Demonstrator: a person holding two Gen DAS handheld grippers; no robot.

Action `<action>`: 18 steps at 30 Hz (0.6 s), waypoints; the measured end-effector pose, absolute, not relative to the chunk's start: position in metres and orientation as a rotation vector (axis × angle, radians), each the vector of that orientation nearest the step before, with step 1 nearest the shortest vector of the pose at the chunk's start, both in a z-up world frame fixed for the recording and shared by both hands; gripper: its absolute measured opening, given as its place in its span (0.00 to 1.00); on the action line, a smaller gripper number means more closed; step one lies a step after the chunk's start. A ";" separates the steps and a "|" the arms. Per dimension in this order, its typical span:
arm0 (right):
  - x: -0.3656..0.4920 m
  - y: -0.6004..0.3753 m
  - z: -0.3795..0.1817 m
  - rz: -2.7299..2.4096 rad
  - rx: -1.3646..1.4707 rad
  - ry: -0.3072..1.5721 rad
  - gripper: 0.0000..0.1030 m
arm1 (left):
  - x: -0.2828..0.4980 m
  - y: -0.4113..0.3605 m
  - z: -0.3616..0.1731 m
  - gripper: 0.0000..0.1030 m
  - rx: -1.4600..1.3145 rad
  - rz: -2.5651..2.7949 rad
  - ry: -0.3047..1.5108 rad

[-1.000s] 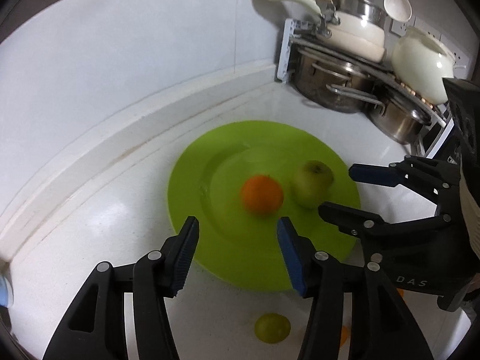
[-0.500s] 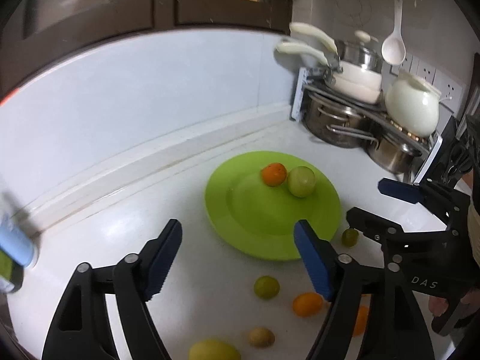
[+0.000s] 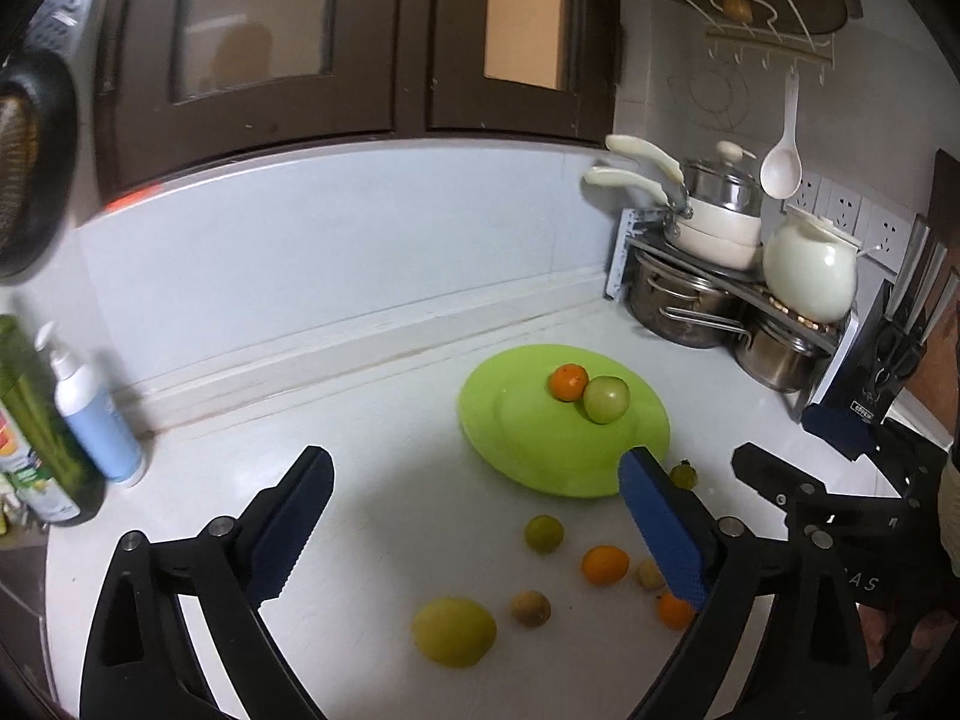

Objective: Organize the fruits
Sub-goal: 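Lift both open tools away from the plate toward the loose fruits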

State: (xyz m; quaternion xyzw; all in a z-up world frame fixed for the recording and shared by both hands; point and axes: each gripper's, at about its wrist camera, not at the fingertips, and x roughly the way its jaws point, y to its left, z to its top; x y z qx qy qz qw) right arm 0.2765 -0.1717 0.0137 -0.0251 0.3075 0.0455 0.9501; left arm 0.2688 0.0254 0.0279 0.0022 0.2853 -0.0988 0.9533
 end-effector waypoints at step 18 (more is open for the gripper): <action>0.218 -0.150 -0.017 -0.005 -0.044 0.646 0.78 | 0.213 0.062 -0.006 0.95 0.050 -0.152 0.604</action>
